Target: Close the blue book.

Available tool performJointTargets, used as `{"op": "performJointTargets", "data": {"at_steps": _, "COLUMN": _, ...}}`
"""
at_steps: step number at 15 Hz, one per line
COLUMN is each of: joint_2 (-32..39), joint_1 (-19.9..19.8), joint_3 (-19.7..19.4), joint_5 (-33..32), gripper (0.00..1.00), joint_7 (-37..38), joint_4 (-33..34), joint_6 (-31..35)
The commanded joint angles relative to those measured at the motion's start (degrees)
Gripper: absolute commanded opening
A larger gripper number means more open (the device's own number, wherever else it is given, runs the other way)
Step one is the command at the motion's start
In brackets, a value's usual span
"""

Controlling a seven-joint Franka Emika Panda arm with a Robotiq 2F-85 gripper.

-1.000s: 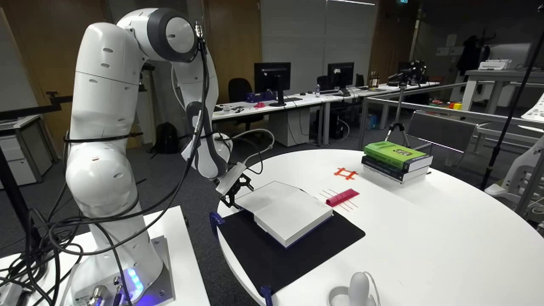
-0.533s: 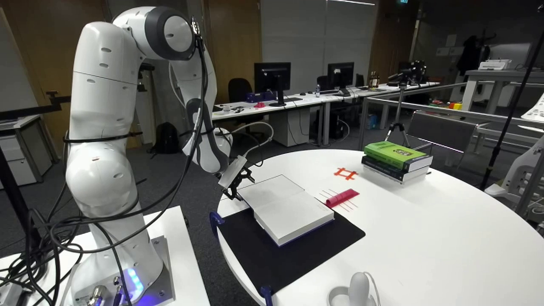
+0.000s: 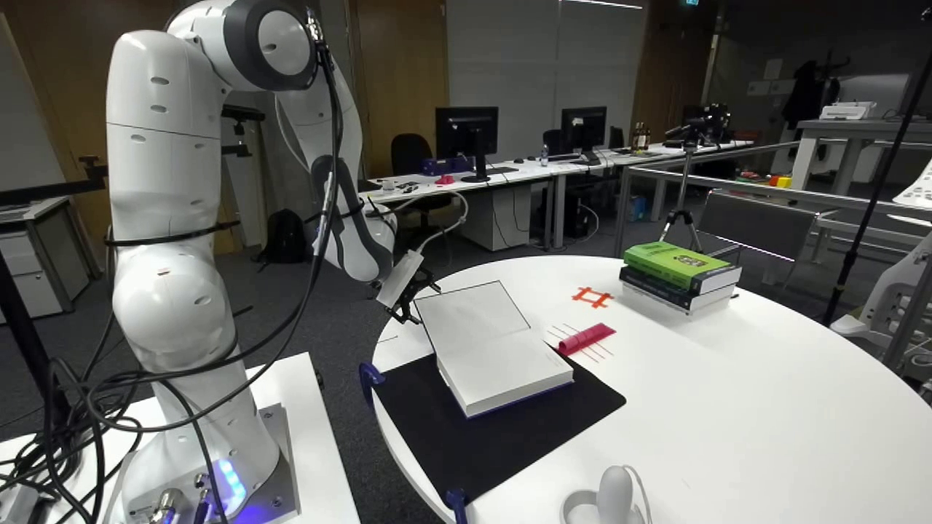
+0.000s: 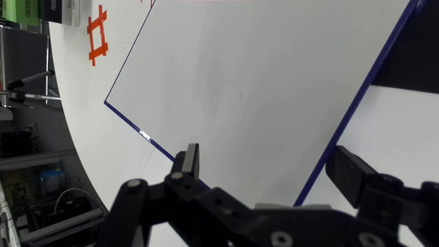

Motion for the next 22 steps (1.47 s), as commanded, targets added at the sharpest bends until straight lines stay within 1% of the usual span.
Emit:
{"op": "performJointTargets", "data": {"at_steps": 1, "joint_2": -5.72, "joint_1": -0.22, "joint_3": 0.69, "joint_5": 1.17, "gripper": 1.00, "joint_7": 6.48, "joint_4": -2.71, "joint_6": -0.88}}
{"op": "performJointTargets", "data": {"at_steps": 6, "joint_2": -10.08, "joint_1": 0.10, "joint_3": -0.29, "joint_5": 1.08, "gripper": 1.00, "joint_7": 13.17, "joint_4": -4.44, "joint_6": -0.29}}
{"op": "performJointTargets", "data": {"at_steps": 11, "joint_2": -13.43, "joint_1": 0.50, "joint_3": -1.76, "joint_5": 1.90, "gripper": 1.00, "joint_7": 17.69, "joint_4": -5.71, "joint_6": -0.17}}
{"op": "performJointTargets", "data": {"at_steps": 13, "joint_2": -14.48, "joint_1": 0.61, "joint_3": -2.47, "joint_5": 3.23, "gripper": 1.00, "joint_7": 18.78, "joint_4": -6.11, "joint_6": -0.10}}
{"op": "performJointTargets", "data": {"at_steps": 16, "joint_2": -16.14, "joint_1": 0.63, "joint_3": -3.67, "joint_5": 9.72, "gripper": 1.00, "joint_7": 18.90, "joint_4": -7.16, "joint_6": -0.23}}
{"op": "performJointTargets", "data": {"at_steps": 18, "joint_2": -17.56, "joint_1": 0.44, "joint_3": -4.63, "joint_5": 13.45, "gripper": 1.00, "joint_7": 18.69, "joint_4": -7.60, "joint_6": 0.82}}
{"op": "performJointTargets", "data": {"at_steps": 22, "joint_2": -21.53, "joint_1": 0.27, "joint_3": -6.83, "joint_5": 18.19, "gripper": 1.00, "joint_7": 18.91, "joint_4": -8.65, "joint_6": 2.32}}
